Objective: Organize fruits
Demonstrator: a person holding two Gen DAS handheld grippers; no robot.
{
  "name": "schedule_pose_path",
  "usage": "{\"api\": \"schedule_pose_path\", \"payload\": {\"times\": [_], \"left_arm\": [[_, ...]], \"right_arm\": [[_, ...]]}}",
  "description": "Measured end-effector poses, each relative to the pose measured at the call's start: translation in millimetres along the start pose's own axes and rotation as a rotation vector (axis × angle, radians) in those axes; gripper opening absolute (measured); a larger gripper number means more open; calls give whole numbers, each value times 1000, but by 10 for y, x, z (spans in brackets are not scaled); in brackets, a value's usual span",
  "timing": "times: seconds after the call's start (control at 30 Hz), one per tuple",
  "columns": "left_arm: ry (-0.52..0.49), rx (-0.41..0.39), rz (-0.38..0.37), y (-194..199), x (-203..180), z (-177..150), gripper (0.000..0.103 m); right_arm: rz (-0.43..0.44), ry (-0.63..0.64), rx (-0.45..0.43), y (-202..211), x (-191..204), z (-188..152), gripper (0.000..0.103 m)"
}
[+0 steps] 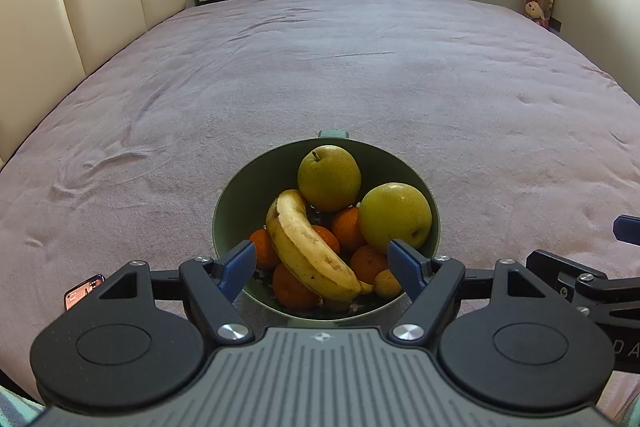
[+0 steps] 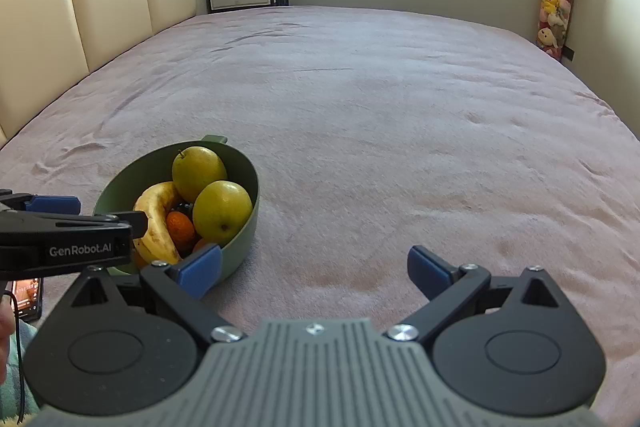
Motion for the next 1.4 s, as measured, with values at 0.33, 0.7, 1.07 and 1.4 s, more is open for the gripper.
{"api": "schedule_pose_path", "payload": {"times": [0.33,0.7,1.07,1.4], "left_arm": [[0,5,-2,4,-1,6,88],[10,8,-8,3,6,13,88],[13,9,-9,0,19,14,88],[19,13,-13,4,15,17,88]], "right_arm": [[0,0,1,2,3,1,96],[-2,-4,0,-3,4,0,96],[-1,-4,1,-3,3,0,96],[-1,-3,2,-12,3,-9,96]]}}
Point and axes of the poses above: each gripper's, at about its wrist camera, not at the fingertips, and y roughly against the way its jaws point, x to its left, z to its top, the point moved 3 cm from there along -y, roughly the way its jaws point, and after that the axes turned 5 degrees about z, right-handed, at the moved point
